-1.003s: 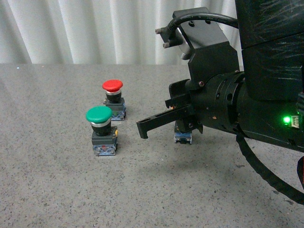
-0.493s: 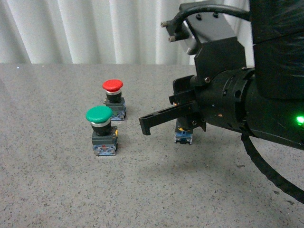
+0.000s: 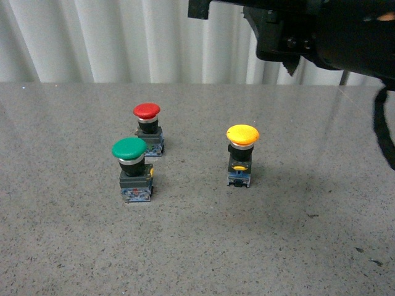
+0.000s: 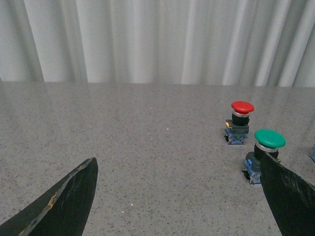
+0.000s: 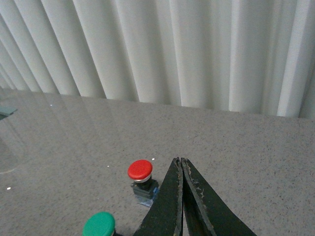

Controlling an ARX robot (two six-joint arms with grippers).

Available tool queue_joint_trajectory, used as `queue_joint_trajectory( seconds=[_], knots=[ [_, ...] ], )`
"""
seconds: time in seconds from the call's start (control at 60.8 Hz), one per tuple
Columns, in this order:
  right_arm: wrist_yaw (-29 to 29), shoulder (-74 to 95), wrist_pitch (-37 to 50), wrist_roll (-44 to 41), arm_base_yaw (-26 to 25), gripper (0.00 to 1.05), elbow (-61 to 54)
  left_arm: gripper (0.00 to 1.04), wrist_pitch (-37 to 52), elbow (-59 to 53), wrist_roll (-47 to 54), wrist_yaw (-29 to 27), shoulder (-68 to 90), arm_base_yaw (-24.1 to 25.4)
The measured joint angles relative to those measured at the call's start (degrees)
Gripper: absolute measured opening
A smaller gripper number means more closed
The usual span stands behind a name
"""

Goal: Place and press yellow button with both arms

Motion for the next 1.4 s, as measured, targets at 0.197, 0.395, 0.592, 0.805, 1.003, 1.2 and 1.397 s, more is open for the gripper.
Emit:
queue_joint_trajectory(
  seconds=[0.197, 0.395, 0.592, 0.805, 1.003, 1.2, 1.397],
  knots=[
    [-0.46, -14.40, -2.23, 1.75, -0.52, 0.02, -8.98, 0.98, 0.00, 0.00, 0.00, 0.00, 0.00, 0.00],
    [11.61, -29.92, -12.44, -1.05, -3.19, 0.02, -18.86, 0.98, 0.00, 0.00, 0.00, 0.00, 0.00, 0.00],
    [15.15, -46.53, -17.27, -8.28, -13.92, 0.02, -28.85, 0.98, 0.00, 0.00, 0.00, 0.02, 0.00, 0.00],
    [9.05, -53.37, -20.61, -8.98, -20.33, 0.02, -33.31, 0.98, 0.00, 0.00, 0.00, -0.04, 0.00, 0.00],
    [5.27, -58.49, -23.26, -9.20, -24.00, 0.02, -35.34, 0.98, 0.00, 0.00, 0.00, -0.02, 0.00, 0.00],
    [-0.46, -63.34, -26.88, -9.38, -28.81, 0.02, -36.92, 0.98, 0.00, 0.00, 0.00, 0.00, 0.00, 0.00],
    [-3.48, -67.04, -28.76, -9.38, -32.72, 0.02, -37.97, 0.98, 0.00, 0.00, 0.00, -0.02, 0.00, -0.02]
  ],
)
